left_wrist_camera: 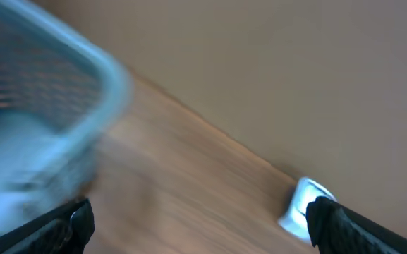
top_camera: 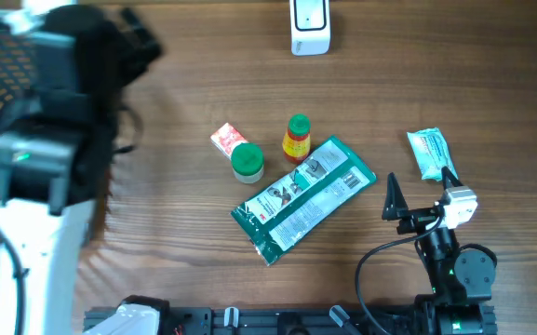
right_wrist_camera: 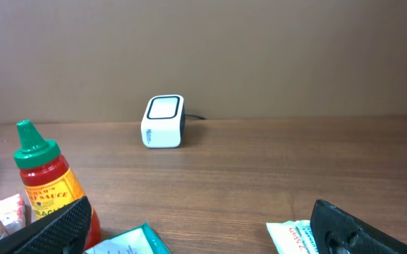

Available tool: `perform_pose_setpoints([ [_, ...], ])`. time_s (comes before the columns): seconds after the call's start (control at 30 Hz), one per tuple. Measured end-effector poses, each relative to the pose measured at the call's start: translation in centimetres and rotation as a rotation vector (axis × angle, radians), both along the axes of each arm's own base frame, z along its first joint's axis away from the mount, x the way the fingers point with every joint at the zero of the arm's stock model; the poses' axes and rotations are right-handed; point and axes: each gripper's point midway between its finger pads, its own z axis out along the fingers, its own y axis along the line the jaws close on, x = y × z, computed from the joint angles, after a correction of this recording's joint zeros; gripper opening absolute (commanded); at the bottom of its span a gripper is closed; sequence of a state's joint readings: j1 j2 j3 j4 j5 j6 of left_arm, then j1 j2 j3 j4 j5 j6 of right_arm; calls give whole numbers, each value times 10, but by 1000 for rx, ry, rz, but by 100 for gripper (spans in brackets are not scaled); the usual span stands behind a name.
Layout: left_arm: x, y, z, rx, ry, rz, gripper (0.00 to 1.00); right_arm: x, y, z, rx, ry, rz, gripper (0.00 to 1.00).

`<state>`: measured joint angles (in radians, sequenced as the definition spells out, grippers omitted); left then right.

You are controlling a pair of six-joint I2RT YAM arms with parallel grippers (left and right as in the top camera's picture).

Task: Scan the item barcode
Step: 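Return the left gripper into the basket above the red Nescafé stick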

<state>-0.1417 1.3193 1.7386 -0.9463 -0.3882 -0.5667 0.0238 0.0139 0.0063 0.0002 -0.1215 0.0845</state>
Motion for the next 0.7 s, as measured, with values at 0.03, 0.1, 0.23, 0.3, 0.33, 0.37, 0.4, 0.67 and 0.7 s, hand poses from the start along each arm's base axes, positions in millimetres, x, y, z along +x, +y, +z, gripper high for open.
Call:
perform_pose_setpoints([
  [0.03,-4,14,-1,-2,5,41,100,0,0,0,0,0,0,100],
  [0.1,-13,50,-3,-5,22,141,100,0,0,0,0,0,0,100],
  [0.23,-33,117,-17,-33,72,328,100,0,0,0,0,0,0,100],
  [0.3,-42,140,-22,-41,91,396,100,0,0,0,0,0,0,100],
  [0.33,-46,155,-27,-46,105,439,100,0,0,0,0,0,0,100],
  [0.37,-50,167,-32,-50,124,475,100,0,0,0,0,0,0,100],
  [0.4,-52,176,-37,-53,141,500,100,0,0,0,0,0,0,100],
  [0.67,-65,237,-109,-81,408,610,100,0,0,0,0,0,0,100],
  [0.7,-64,241,-117,-67,445,596,100,0,0,0,0,0,0,100],
])
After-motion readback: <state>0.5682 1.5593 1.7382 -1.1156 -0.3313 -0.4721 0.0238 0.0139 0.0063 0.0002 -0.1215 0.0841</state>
